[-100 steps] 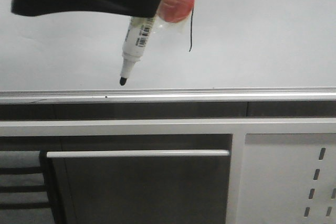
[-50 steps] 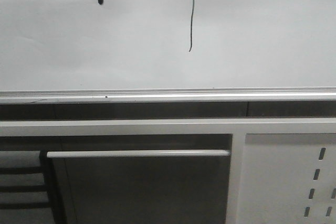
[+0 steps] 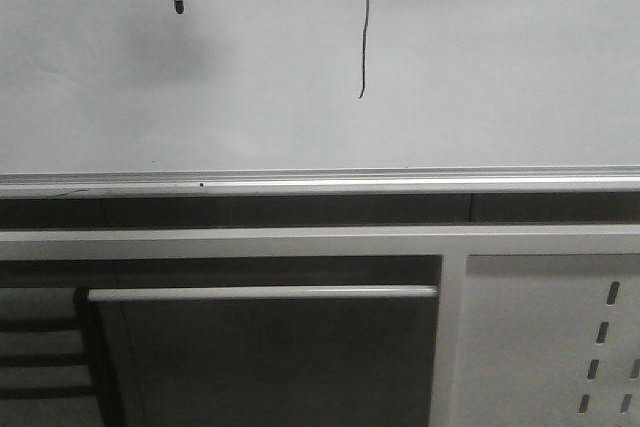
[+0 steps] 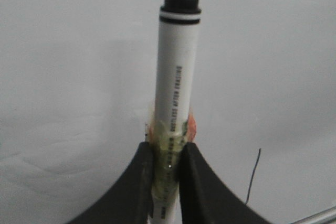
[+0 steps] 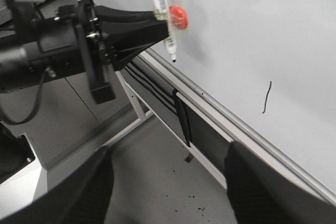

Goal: Write number 1 on whiteboard

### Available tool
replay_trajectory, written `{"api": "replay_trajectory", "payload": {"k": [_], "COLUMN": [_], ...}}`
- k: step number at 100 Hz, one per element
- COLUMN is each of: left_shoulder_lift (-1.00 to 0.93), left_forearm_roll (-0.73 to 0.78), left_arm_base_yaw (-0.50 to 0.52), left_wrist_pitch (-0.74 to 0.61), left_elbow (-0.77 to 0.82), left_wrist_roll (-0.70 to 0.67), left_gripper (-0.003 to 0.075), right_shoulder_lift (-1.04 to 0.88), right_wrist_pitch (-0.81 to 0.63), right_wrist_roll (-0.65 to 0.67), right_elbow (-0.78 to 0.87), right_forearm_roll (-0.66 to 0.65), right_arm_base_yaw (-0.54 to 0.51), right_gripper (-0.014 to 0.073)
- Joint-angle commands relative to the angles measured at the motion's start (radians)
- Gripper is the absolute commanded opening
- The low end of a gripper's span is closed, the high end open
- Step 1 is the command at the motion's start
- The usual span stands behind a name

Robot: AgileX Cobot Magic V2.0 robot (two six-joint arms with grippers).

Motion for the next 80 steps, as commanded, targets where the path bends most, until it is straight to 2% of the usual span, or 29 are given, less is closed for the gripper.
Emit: {"api": "replay_trajectory", "payload": {"k": [1, 51, 80], "left_shoulder_lift": [0.005, 0.074, 0.078], "left_forearm_roll": [0.040, 0.073, 0.073], "left_arm_base_yaw": [0.026, 0.142, 0.144], "left_wrist_pitch": [-0.072, -0.014, -0.016], "left_elbow": [-0.053, -0.128, -0.128], "left_wrist_roll": [-0.010, -0.042, -0.042], "left_gripper": [-0.0020, -0.0020, -0.0018], "right_shoulder_lift": [-0.010, -0.003, -0.003], "right_wrist_pitch": [-0.043, -0.043, -0.043], "right_wrist_roll": [0.001, 0.001, 0.001], "right_elbow": [-0.034, -0.034, -0.034], "right_forearm_roll": [0.043, 0.043, 0.043], "right_arm_base_yaw": [-0.004, -0.004, -0.004], "right_gripper": [0.0419, 0.0419, 0.0419]}}
